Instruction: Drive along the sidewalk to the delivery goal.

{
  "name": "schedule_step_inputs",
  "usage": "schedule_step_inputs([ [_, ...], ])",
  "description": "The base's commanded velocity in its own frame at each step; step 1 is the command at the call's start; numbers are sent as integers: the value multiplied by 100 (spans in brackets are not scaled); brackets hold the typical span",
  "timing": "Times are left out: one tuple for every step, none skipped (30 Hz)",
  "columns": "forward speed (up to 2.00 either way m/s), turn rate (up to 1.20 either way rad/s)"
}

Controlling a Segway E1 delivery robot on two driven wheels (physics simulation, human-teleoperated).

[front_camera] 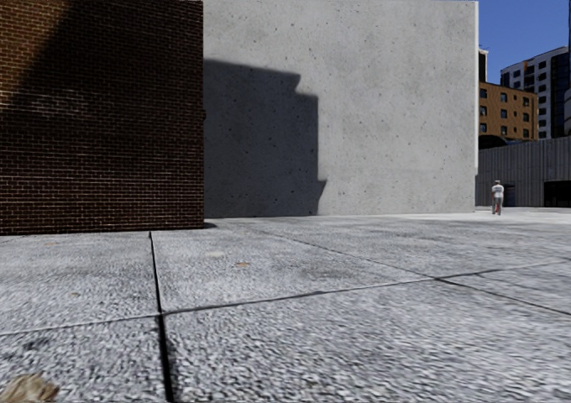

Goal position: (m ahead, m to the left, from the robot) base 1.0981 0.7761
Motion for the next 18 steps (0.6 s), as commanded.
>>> schedule_step_inputs([
  [160,35],
  [156,35],
  [154,35],
  [152,35],
  [152,35],
  [148,35],
  [142,35],
  [140,35],
  [138,35],
  [138,35],
  [136,37],
  [134,38],
  [132,41],
  [132,41],
  [130,42],
  [128,42],
  [125,42],
  [124,42],
])
